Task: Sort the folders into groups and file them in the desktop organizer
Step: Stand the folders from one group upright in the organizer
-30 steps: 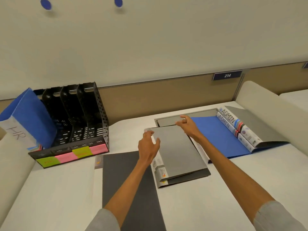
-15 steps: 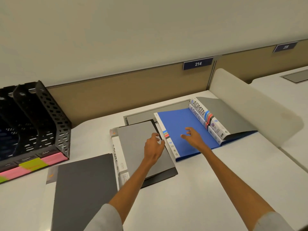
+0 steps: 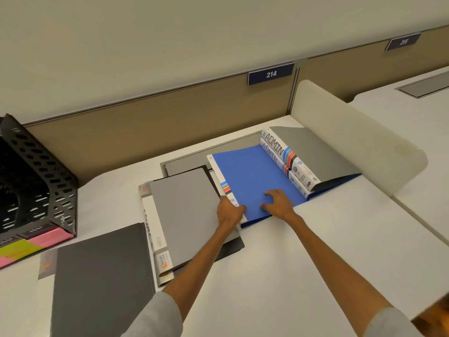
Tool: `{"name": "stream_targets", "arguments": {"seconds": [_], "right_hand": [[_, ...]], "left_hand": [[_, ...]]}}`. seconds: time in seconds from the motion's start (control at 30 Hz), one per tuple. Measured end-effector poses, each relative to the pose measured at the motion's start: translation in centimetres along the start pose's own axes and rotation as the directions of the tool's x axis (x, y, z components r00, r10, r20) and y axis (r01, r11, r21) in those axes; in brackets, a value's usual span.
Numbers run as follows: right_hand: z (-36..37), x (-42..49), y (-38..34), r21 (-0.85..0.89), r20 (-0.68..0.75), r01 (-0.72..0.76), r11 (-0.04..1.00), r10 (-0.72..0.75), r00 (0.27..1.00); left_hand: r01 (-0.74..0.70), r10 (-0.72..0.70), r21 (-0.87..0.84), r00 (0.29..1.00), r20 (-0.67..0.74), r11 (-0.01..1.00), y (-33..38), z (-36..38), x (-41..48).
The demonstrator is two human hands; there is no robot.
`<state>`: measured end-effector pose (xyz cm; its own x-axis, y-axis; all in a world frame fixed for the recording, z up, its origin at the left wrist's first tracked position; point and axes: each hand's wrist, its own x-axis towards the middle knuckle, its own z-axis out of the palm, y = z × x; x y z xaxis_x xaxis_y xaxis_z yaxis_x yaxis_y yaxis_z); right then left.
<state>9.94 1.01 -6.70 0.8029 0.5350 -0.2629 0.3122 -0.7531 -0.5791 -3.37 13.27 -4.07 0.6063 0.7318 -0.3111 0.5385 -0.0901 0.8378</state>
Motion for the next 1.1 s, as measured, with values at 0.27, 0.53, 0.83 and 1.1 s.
{"name": "stream_targets", "arguments": {"seconds": [0.27,0.53,0.83,1.1], "right_hand": [[0.3,-0.7,-0.8,0.061,0.019,-0.002,0.998,0.001,1.000],[-2.0,-1.0,-2.8,0.092,0.060,0.023,0.995,-0.029,0.998],[-2.2,-3.2,-7.4,0.155,-0.072,0.046,0.987,-0.035,0.997],[-2.0,-5.1,-18.7,0.337,-0.168,0.219,0.916,-0.170,0.971]], "left_hand": [[0.155,-0.143,-0.385,0.988,0.060,0.910,0.2,-0.2,0.3],[0.328,-0.288,-0.626,0.943,0.169,0.707,2.1,-1.5,-0.5],[0.173,-0.117,-0.663,0.985,0.129,0.729,3.4,-6.5,-3.2],[-0.051,-0.004,-0.697,0.997,-0.076,0.715,3.7,-14.9,-6.0]]}}
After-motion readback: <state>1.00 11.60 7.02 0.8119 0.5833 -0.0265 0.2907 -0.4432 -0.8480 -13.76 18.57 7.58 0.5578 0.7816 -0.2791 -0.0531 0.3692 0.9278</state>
